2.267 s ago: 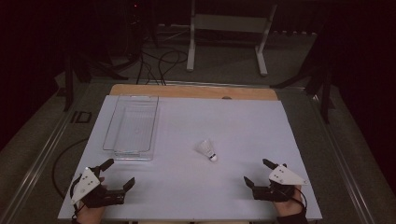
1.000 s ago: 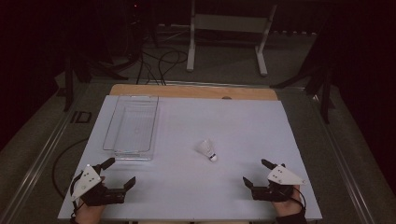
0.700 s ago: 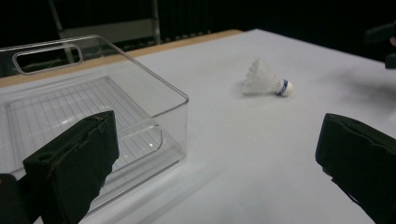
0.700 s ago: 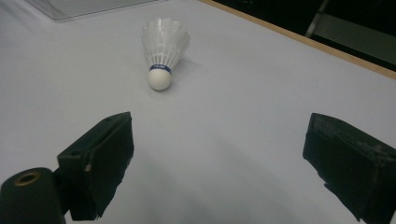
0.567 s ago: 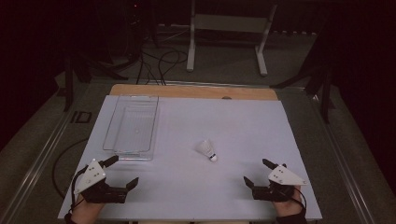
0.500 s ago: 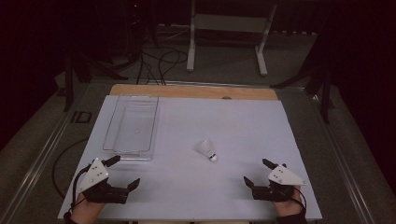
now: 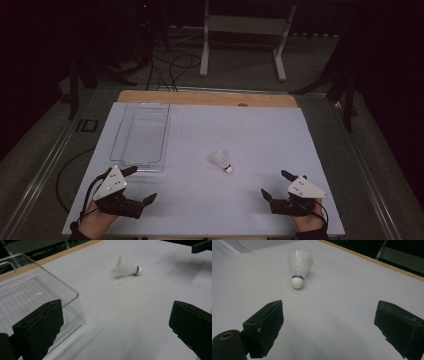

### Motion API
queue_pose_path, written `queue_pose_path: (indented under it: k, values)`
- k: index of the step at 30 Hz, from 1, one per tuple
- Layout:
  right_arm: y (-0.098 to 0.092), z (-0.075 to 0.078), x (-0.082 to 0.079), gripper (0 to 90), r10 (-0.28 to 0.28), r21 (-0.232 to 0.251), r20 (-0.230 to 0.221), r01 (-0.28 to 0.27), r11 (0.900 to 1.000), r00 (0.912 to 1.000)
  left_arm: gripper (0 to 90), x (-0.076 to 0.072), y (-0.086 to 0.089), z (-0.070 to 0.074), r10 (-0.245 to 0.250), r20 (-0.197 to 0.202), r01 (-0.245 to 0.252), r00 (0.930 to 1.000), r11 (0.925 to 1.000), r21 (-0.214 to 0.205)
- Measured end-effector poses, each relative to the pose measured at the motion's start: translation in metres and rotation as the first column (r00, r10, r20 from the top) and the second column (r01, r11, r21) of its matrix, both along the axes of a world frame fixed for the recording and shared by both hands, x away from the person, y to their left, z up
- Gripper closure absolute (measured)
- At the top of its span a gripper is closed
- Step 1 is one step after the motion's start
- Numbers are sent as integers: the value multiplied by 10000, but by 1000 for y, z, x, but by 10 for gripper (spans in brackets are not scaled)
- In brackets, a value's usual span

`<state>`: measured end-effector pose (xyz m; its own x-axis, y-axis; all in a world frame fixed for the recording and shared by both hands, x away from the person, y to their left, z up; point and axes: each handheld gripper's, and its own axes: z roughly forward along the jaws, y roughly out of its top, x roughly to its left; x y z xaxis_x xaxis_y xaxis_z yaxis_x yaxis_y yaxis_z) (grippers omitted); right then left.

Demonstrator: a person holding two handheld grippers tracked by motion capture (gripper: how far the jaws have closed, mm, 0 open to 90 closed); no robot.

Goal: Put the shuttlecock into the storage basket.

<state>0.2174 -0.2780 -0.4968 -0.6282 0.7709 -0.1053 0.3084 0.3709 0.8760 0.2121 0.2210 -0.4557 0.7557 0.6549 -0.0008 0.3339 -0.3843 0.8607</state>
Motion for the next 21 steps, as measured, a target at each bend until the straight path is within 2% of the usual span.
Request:
queue_pose_path:
  k: [5,16,17,21]
  values:
    - [0,0,0,88,-12,15,-26,12,10000,10000,2,5,-6,5,-231,-207,239,9995,9989,394]
    - [-1,0,1,88,-6,80,-73,6,10000,10000,1,10,-13,11,-524,-386,550,9979,9960,705]
    - [-1,0,1,88,-13,68,-74,13,10000,10000,1,12,-16,14,-651,-430,686,9970,9939,863]
    - [-1,0,1,88,-6,67,-84,7,10000,10000,1,13,-18,16,-735,-489,779,9961,9924,951]
